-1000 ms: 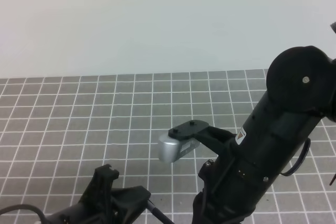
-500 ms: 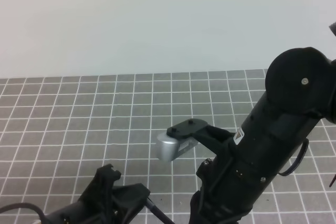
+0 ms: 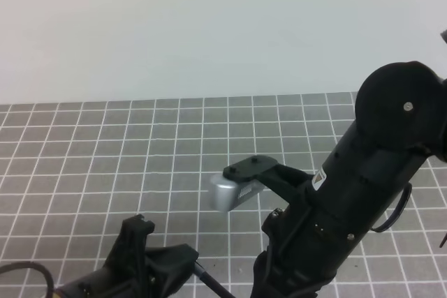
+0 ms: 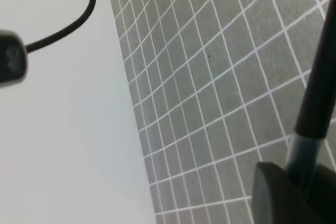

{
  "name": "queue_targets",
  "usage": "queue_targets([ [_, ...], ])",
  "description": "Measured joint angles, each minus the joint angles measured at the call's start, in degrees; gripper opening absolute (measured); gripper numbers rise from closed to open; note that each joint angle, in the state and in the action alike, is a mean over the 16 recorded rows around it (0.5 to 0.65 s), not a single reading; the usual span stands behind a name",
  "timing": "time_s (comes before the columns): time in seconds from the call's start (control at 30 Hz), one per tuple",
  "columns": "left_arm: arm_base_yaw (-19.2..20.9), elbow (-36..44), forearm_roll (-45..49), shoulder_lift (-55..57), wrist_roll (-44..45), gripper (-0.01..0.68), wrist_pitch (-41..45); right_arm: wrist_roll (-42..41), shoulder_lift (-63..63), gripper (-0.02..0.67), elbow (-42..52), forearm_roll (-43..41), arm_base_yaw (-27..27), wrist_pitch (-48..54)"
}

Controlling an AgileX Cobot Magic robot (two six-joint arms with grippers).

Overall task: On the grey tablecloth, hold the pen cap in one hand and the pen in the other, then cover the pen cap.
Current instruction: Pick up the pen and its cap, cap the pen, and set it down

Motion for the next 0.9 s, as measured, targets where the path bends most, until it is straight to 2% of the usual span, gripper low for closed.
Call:
queue_targets([
  [0.37,1.64,0.0,-8.24,-0.06,0.33,0.283,-1.31,2.29,0.0,-0.003,0.08,-4.77,-0.08,2.11],
  [0.53,2.47,0.0,-11.14,-0.1,0.53,0.35,-2.3,5.96,0.02,-0.003,0.08,-10.29,-0.61,-0.08],
  [0.67,2.75,0.0,-16.78,-0.1,1.42,0.329,-4.12,9.81,0.28,-0.003,0.08,-14.79,-2.21,-2.84],
  [0.9,2.75,-0.02,-38.23,-0.08,10.11,0.175,-11.49,17.17,2.2,-0.003,0.09,-20.42,-7.85,-8.09],
])
